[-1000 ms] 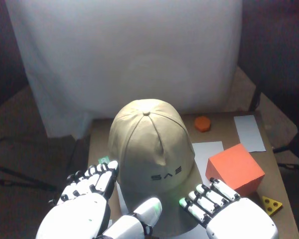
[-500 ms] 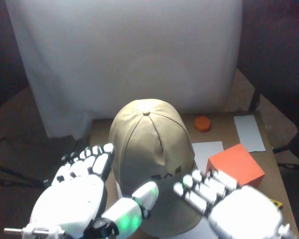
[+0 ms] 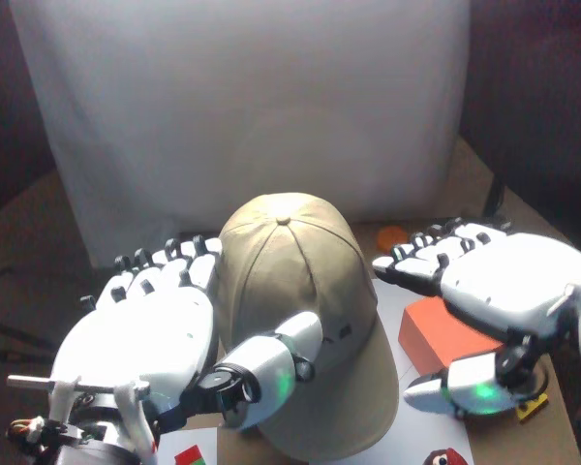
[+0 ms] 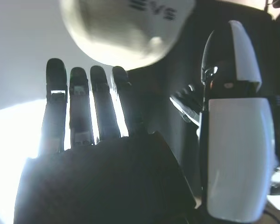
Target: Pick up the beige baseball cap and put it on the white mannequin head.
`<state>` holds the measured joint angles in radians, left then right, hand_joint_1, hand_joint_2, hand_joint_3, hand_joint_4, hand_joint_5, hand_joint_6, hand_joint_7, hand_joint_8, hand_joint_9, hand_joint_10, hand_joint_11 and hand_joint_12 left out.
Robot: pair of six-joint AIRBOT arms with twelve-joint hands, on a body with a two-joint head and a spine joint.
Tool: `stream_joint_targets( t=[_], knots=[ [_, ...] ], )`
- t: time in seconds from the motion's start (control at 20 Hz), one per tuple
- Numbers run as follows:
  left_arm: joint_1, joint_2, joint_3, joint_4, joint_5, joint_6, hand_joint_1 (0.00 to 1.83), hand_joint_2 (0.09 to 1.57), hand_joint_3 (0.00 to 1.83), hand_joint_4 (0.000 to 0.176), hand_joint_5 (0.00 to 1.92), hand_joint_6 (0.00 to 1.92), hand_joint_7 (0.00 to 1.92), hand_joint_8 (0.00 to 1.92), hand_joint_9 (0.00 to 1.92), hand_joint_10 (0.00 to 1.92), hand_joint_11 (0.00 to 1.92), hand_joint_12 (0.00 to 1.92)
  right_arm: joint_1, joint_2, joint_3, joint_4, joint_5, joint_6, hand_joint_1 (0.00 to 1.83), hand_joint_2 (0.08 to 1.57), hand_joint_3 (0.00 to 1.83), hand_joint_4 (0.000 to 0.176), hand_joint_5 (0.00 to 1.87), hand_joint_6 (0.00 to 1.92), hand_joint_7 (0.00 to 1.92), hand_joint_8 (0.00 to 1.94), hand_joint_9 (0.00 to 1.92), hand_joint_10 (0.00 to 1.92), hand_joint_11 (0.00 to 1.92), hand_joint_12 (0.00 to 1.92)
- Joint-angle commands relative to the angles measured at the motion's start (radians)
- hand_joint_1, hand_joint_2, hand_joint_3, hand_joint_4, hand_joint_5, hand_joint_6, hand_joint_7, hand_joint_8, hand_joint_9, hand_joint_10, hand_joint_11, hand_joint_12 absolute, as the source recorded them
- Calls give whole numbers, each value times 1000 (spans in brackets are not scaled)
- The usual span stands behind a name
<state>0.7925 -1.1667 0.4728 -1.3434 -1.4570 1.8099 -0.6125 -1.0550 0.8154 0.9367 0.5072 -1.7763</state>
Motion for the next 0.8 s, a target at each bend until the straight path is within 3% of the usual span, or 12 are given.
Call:
stream_joint_targets(
  t=[0.0,0.05,0.1,0.15,0.2,0.25,0.3,0.35,0.5,0.55,0.6,0.75],
  knots=[
    [-13,5,-5,63,-64,14,184,1115,0,0,316,3,347,2,298,6,26,702,17,12,-10,-25,14,-8,641,972,3,0,478,47,543,62,497,113,157,1303],
    [-16,3,-17,58,-72,17,238,1123,1,0,459,14,513,13,474,30,122,796,43,36,-19,15,2,-61,673,1011,0,0,636,57,667,161,513,599,298,1458],
    [-16,-1,-27,57,-89,14,310,1135,0,0,645,30,694,33,671,78,276,848,68,49,-24,79,-19,-148,737,1026,0,0,759,182,649,553,496,1162,426,1659],
    [-14,-7,-39,57,-109,12,310,1135,0,0,645,30,694,33,671,78,276,848,96,60,-31,213,-30,-281,737,1026,0,0,759,182,649,553,496,1162,426,1659],
    [-15,-8,-56,59,-120,12,624,1142,0,0,897,235,859,454,684,1010,591,1198,128,70,-40,357,-13,-418,914,994,0,0,855,1006,827,1278,866,1680,976,1816],
    [-22,-8,-68,60,-127,12,867,1186,1,128,817,1082,722,1186,657,1602,721,1591,144,77,-47,410,26,-456,967,1016,5,0,757,1640,806,1807,1000,1873,1206,1900],
    [-36,-7,-81,63,-131,16,894,1117,0,0,627,1615,683,1667,737,1857,834,1855,163,91,-62,456,58,-466,1018,1030,6,0,790,1865,873,1914,1090,1911,1370,1917],
    [-46,-9,-85,61,-128,27,932,1093,0,0,628,1860,729,1870,848,1908,965,1908,173,100,-76,471,81,-456,1050,1045,6,0,841,1910,935,1936,1150,1919,1490,1920],
    [-84,-30,-88,55,-120,56,1028,1105,1,0,915,1921,1000,1921,1114,1921,1262,1921,155,91,-122,362,165,-405,1146,1090,8,0,1083,1921,1280,1941,1604,1921,1874,1921],
    [-90,-35,-88,53,-120,56,1028,1105,1,0,915,1921,1000,1921,1114,1921,1262,1921,146,82,-124,335,187,-399,1146,1090,8,0,1083,1921,1280,1941,1604,1921,1874,1921],
    [-116,-37,-87,33,-120,56,1107,1107,0,0,1009,1868,1215,1921,1320,1921,1426,1921,140,46,-125,313,278,-377,1170,1137,16,0,1157,1921,1393,1941,1680,1921,1918,1921],
    [-125,-34,-87,32,-120,56,1113,1131,5,0,1138,1910,1304,1921,1367,1921,1479,1921,147,41,-134,313,296,-369,1179,1200,23,0,1243,1921,1453,1941,1693,1921,1914,1921]
  ],
)
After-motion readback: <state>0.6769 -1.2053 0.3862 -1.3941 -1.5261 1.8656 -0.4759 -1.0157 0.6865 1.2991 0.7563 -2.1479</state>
